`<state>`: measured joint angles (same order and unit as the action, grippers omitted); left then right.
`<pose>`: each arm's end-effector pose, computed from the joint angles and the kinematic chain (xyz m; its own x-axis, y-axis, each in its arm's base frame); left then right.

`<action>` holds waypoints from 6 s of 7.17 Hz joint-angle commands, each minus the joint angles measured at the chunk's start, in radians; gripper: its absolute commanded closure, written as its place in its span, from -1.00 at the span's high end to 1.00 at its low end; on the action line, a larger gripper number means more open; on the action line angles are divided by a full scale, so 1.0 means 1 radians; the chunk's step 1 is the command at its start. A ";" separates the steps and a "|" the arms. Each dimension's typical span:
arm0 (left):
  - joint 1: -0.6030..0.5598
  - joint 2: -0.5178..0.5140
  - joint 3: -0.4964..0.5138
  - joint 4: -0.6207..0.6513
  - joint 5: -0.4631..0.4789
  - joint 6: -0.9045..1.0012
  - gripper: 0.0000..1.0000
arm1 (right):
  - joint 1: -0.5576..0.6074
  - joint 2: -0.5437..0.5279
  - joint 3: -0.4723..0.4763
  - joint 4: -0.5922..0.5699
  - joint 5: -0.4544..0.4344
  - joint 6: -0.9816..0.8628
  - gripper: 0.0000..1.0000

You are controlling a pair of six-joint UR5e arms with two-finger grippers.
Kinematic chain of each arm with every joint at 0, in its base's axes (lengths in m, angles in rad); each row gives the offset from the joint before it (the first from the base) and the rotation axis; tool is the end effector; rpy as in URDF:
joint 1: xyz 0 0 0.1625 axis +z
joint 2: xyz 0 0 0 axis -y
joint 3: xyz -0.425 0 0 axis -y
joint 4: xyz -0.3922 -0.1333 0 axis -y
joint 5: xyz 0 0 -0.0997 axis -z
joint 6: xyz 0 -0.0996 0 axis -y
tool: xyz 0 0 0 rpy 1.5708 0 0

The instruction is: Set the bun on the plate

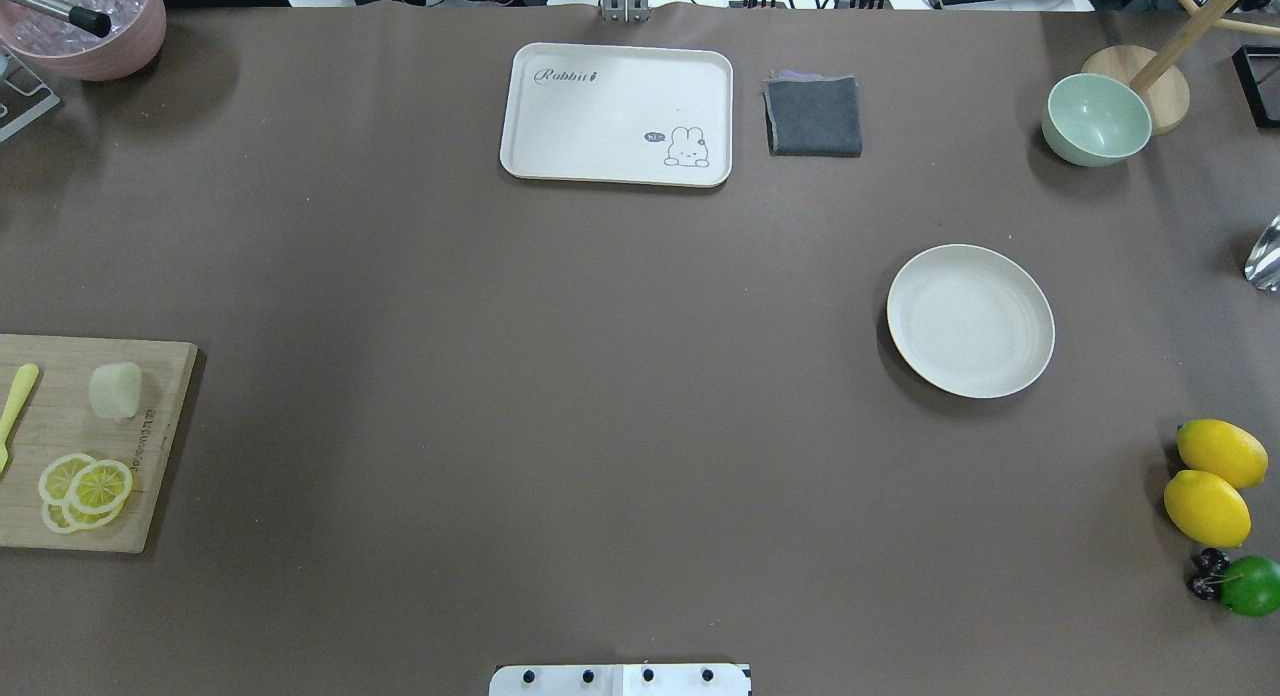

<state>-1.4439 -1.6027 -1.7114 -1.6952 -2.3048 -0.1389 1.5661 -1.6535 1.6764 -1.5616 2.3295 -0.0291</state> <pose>-0.0006 -0.5212 0.5615 0.7216 0.1543 -0.6749 -0.0213 0.9793 0.2011 0.0626 -0.4593 0.6461 0.7252 -0.0546 0.6864 0.0258 0.9983 0.0521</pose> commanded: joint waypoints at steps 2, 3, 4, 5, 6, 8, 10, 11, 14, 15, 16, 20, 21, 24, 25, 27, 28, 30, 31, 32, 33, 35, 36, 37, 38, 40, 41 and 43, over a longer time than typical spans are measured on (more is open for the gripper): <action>-0.003 0.004 0.000 -0.001 0.005 -0.001 0.95 | -0.001 -0.015 0.029 0.002 0.005 0.000 1.00; -0.003 0.004 -0.008 -0.004 0.040 0.001 0.95 | -0.001 -0.017 0.032 0.000 0.005 0.000 1.00; -0.001 0.021 -0.031 -0.006 0.054 0.001 0.95 | -0.001 -0.017 0.032 0.000 0.011 0.000 1.00; -0.001 0.026 -0.046 -0.001 0.047 -0.001 0.95 | -0.001 -0.017 0.032 0.000 0.020 0.000 1.00; 0.003 0.026 -0.034 0.002 0.048 -0.001 0.95 | -0.001 -0.017 0.031 0.000 0.027 0.001 1.00; 0.000 0.062 -0.068 -0.029 0.030 -0.002 0.95 | -0.001 -0.019 0.031 0.000 0.028 0.006 1.00; 0.005 0.049 -0.071 -0.026 0.033 -0.011 0.95 | -0.001 -0.017 0.029 0.000 0.025 0.008 1.00; 0.007 0.049 -0.074 -0.027 0.030 -0.013 0.95 | -0.001 -0.019 0.032 0.000 0.025 0.008 1.00; 0.010 0.052 -0.079 -0.034 0.001 -0.011 0.95 | -0.001 -0.015 0.026 0.000 0.024 0.011 1.00; 0.010 0.049 -0.085 -0.034 0.001 -0.011 0.95 | -0.001 -0.015 0.019 0.000 0.024 0.009 1.00; 0.010 0.040 -0.083 -0.034 0.001 -0.013 0.94 | -0.001 -0.015 0.019 0.000 0.024 0.009 1.00; 0.011 0.035 -0.083 -0.032 -0.035 -0.013 0.94 | -0.001 -0.016 0.020 0.000 0.025 0.008 1.00; 0.011 0.043 -0.082 -0.032 -0.033 -0.013 0.94 | -0.001 -0.017 0.022 0.002 0.027 0.008 1.00; 0.011 0.052 -0.082 -0.024 -0.035 -0.059 0.95 | -0.001 -0.032 0.020 0.002 0.117 0.006 1.00; 0.011 0.059 -0.083 -0.030 -0.038 -0.061 0.95 | -0.001 -0.032 0.023 0.000 0.129 0.008 1.00; 0.011 0.075 -0.091 -0.032 -0.038 -0.070 0.95 | -0.020 -0.038 0.023 0.052 0.249 0.006 1.00; 0.013 0.075 -0.092 -0.044 -0.042 -0.118 0.95 | -0.052 -0.052 0.013 0.133 0.257 0.046 1.00; 0.027 0.076 -0.089 -0.084 -0.048 -0.174 0.95 | -0.186 -0.049 0.011 0.239 0.217 0.266 1.00; 0.028 0.075 -0.089 -0.084 -0.048 -0.176 0.95 | -0.257 -0.043 0.009 0.285 0.182 0.331 0.97; 0.034 0.073 -0.089 -0.084 -0.048 -0.177 0.95 | -0.314 -0.017 0.003 0.302 0.160 0.380 0.94; 0.043 0.067 -0.085 -0.086 -0.048 -0.179 0.95 | -0.360 0.057 -0.036 0.302 0.159 0.409 0.93; 0.071 0.066 -0.088 -0.127 -0.047 -0.247 0.95 | -0.434 0.176 -0.131 0.301 0.157 0.441 0.84; 0.071 0.066 -0.088 -0.129 -0.047 -0.248 0.95 | -0.446 0.201 -0.156 0.302 0.159 0.469 0.76; 0.071 0.066 -0.088 -0.129 -0.047 -0.248 0.95 | -0.475 0.225 -0.159 0.302 0.148 0.474 0.72; 0.071 0.066 -0.088 -0.129 -0.047 -0.248 0.95 | -0.495 0.239 -0.162 0.302 0.116 0.488 0.57; 0.071 0.066 -0.089 -0.129 -0.047 -0.248 0.95 | -0.524 0.265 -0.178 0.304 0.042 0.512 0.24; 0.071 0.066 -0.088 -0.129 -0.047 -0.248 0.95 | -0.526 0.265 -0.196 0.363 0.039 0.600 0.13; 0.071 0.064 -0.089 -0.129 -0.047 -0.248 0.95 | -0.561 0.264 -0.277 0.578 -0.005 0.765 -0.03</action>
<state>-1.3729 -1.5374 -1.8004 -1.8239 -2.3516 -0.3866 1.0246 -1.3905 1.4456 -1.0962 2.3444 0.6520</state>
